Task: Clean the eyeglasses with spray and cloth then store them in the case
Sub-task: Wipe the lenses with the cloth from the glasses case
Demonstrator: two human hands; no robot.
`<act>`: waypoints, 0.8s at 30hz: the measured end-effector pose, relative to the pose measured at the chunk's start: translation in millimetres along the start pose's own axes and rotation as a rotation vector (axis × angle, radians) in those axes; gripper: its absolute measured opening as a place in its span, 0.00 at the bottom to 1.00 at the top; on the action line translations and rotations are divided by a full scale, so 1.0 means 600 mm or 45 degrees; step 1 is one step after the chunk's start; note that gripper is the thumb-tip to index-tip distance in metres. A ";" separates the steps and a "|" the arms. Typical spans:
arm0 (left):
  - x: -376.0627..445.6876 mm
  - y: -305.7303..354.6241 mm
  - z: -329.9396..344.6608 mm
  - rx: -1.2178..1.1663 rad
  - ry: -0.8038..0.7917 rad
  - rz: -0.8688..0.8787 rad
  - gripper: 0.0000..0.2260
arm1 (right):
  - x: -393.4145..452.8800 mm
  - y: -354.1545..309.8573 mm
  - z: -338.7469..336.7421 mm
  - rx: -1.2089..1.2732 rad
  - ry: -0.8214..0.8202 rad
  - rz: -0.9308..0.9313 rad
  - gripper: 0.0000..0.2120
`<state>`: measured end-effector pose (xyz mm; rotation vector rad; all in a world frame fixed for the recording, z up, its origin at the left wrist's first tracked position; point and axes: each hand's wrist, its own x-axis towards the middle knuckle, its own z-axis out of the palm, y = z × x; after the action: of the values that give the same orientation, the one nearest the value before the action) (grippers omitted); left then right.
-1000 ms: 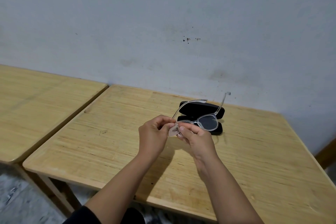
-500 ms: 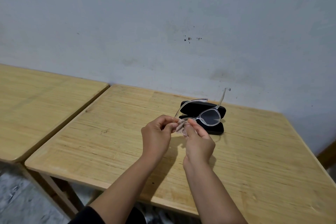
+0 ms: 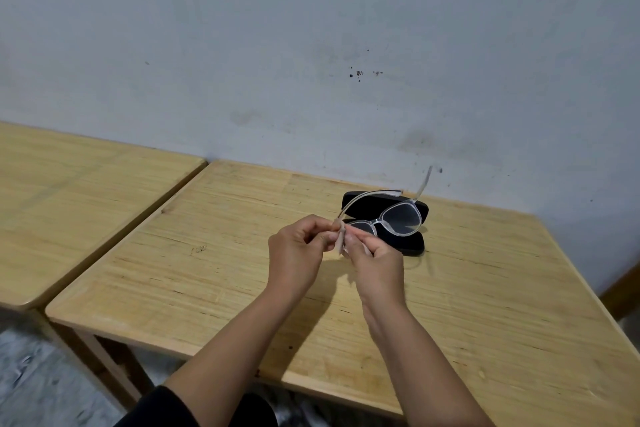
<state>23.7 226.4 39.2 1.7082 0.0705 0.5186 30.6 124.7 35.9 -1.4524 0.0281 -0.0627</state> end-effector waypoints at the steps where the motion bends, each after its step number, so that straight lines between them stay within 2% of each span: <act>1: 0.002 -0.001 -0.002 -0.004 -0.008 -0.005 0.07 | 0.002 -0.001 -0.005 -0.008 -0.044 0.008 0.07; 6: 0.011 -0.003 -0.011 0.040 -0.033 -0.034 0.06 | 0.013 -0.011 -0.020 -0.067 -0.171 0.094 0.03; 9: 0.015 -0.002 -0.014 0.080 -0.001 -0.041 0.06 | 0.013 -0.015 -0.019 -0.128 -0.139 0.090 0.03; 14: 0.014 0.002 -0.014 0.044 0.056 -0.059 0.05 | 0.002 -0.009 -0.009 -0.187 0.302 -0.064 0.03; 18: -0.007 0.000 0.003 0.043 0.069 -0.014 0.09 | -0.002 -0.005 0.013 -0.071 0.588 -0.154 0.05; 21: -0.017 -0.002 0.017 0.056 0.094 0.033 0.13 | 0.002 -0.005 0.021 -0.013 0.664 -0.185 0.07; 24: -0.019 -0.002 0.020 0.068 0.098 0.057 0.14 | 0.008 -0.004 0.016 -0.039 0.636 -0.199 0.08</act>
<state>18.2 212.1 33.1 1.7447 0.1026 0.6209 35.9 133.4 39.3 -1.4361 0.3251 -0.5535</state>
